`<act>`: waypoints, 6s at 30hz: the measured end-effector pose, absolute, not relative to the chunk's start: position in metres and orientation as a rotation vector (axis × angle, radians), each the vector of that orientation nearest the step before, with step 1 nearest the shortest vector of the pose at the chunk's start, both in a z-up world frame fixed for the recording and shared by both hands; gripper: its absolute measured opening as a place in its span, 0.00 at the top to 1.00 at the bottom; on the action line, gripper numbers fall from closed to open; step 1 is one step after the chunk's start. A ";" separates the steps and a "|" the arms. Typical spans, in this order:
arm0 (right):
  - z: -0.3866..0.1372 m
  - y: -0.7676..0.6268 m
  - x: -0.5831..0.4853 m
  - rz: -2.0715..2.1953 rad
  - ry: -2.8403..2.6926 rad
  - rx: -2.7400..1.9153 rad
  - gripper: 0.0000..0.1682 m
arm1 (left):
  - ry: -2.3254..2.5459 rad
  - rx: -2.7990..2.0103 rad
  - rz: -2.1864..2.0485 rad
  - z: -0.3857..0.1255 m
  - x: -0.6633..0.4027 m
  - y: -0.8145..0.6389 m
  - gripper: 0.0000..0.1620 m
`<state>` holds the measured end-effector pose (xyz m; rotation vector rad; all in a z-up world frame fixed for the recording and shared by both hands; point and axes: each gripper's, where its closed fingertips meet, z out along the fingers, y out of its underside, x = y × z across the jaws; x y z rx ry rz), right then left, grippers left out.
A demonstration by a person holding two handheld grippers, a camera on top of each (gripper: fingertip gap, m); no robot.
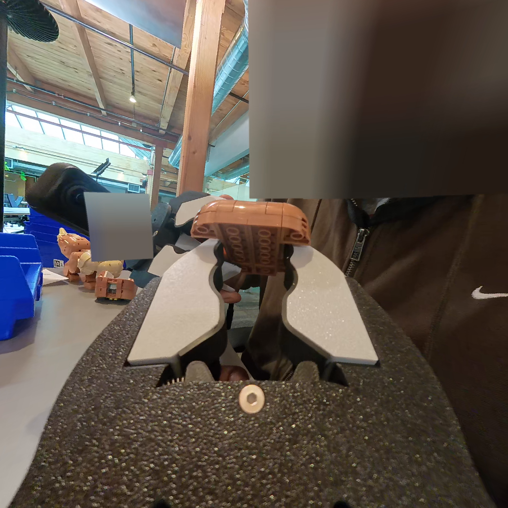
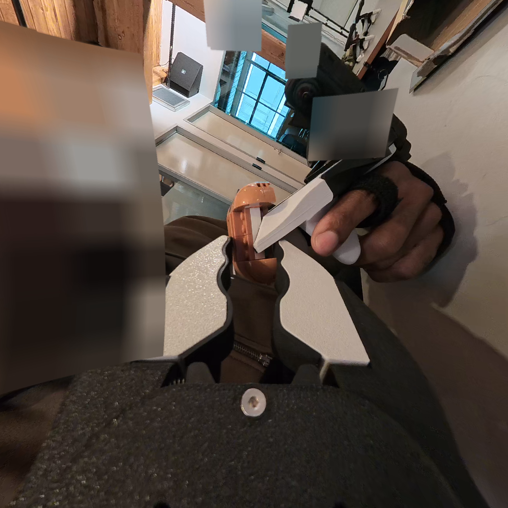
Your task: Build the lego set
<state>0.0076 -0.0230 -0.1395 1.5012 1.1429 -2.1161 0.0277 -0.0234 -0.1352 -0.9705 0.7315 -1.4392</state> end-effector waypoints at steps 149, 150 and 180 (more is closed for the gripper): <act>-0.169 0.020 0.012 -2.584 1.639 1.888 0.86 | 0.226 -1.570 -1.126 -0.174 0.007 0.020 0.75; -0.170 0.019 0.011 -2.578 1.646 1.883 0.86 | 0.234 -1.572 -1.122 -0.175 0.007 0.021 0.76; -0.172 0.014 0.011 -2.567 1.591 1.825 0.86 | 0.222 -1.548 -1.233 -0.173 0.013 0.015 0.84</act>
